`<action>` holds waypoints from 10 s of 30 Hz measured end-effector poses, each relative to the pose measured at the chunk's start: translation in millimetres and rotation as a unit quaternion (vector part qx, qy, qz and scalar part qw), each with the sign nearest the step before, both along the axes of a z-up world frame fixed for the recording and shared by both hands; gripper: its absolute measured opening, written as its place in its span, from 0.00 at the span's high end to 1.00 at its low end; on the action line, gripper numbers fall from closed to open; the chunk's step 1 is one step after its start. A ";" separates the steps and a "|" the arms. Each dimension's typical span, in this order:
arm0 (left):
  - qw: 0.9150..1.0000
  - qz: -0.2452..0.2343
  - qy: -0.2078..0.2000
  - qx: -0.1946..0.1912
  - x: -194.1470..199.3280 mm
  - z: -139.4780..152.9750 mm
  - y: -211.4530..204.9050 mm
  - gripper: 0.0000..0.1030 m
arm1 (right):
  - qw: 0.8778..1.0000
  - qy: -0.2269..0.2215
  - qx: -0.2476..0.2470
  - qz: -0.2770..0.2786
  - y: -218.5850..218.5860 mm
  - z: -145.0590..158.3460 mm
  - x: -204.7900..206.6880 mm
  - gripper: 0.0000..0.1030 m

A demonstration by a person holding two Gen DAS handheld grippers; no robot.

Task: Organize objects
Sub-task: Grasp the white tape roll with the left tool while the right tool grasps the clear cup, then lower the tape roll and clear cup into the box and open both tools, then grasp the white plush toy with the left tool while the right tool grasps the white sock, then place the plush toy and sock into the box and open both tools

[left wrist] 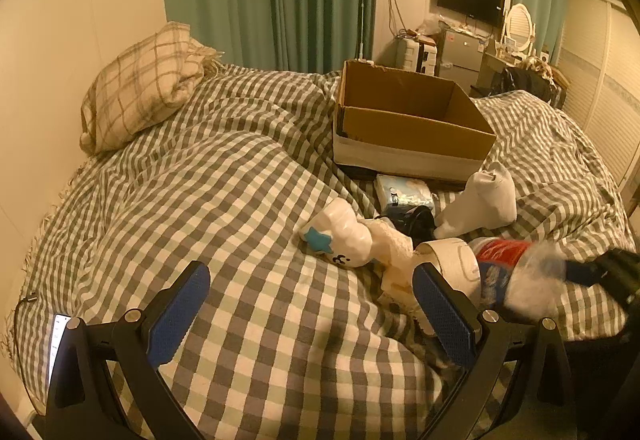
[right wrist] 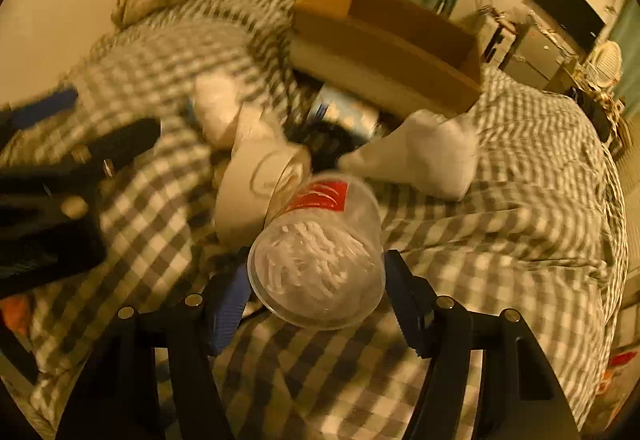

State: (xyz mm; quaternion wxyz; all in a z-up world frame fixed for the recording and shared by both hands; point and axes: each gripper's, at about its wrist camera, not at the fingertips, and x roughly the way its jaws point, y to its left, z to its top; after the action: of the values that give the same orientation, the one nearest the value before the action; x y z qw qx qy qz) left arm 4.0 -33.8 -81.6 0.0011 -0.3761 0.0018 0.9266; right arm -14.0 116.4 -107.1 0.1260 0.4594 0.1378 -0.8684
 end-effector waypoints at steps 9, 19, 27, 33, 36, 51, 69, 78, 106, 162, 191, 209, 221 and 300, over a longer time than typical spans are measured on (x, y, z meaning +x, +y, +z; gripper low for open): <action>0.999 -0.044 -0.016 0.020 -7.9 6.3 34.0 0.01 | 0.995 0.087 -0.011 -0.044 43.8 50.0 -1.6 0.39; 0.989 -0.102 -0.111 -0.009 -35.8 -43.2 75.4 0.47 | 0.994 0.087 -0.039 -0.061 73.1 51.4 -5.3 0.39; 0.987 -0.138 -0.083 -0.006 -22.8 -24.1 84.6 0.68 | 0.993 0.089 -0.048 -0.058 75.6 51.9 -2.2 0.39; 0.988 -0.145 -0.046 0.011 -19.6 13.6 82.4 0.69 | 0.991 0.108 -0.049 -0.055 75.0 67.1 6.6 0.39; 0.988 -0.152 -0.023 0.014 -19.4 36.4 83.8 0.69 | 0.990 0.120 -0.050 -0.051 74.0 77.7 10.3 0.39; 0.987 -0.155 0.040 0.011 -84.9 109.7 82.9 0.72 | 0.982 0.177 -0.060 -0.026 71.5 151.1 -47.2 0.40; 0.991 -0.134 0.015 -0.012 -254.0 67.4 88.7 0.72 | 0.987 0.139 -0.075 -0.025 57.9 132.1 -234.7 0.40; 0.991 -0.136 -0.007 -0.018 -276.6 34.0 92.5 0.72 | 0.991 0.097 -0.080 -0.039 63.2 83.7 -277.3 0.40; 0.991 -0.056 0.099 -0.065 -110.1 137.8 46.2 0.00 | 0.971 0.226 -0.044 -0.057 90.5 215.1 -81.5 0.00; 0.996 -0.067 -0.057 0.021 -96.0 -33.8 17.8 0.68 | 0.994 0.055 -0.043 -0.088 93.1 10.8 -103.7 0.00; 0.986 -0.052 -0.161 0.006 -158.6 -94.4 29.5 0.41 | 0.998 -0.010 -0.045 -0.038 70.8 -27.8 -136.4 0.36; 0.990 -0.068 -0.117 0.038 -154.0 -77.8 26.0 0.72 | 0.998 0.004 -0.044 -0.033 66.8 -23.9 -127.4 0.36; 0.990 -0.085 -0.100 0.044 -140.0 -63.9 28.0 0.75 | 0.998 0.026 -0.046 -0.036 71.9 -7.6 -108.3 0.36; 0.993 -0.109 0.041 -0.019 -242.9 61.0 67.3 0.02 | 0.976 0.178 -0.096 -0.081 83.3 138.0 -236.9 0.03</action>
State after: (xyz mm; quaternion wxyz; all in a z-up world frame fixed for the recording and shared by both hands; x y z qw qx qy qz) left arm -238.8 33.5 -20.5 0.0949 -0.3356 0.0609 0.9352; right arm -250.8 199.8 31.0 0.0725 0.2927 0.0368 -0.9527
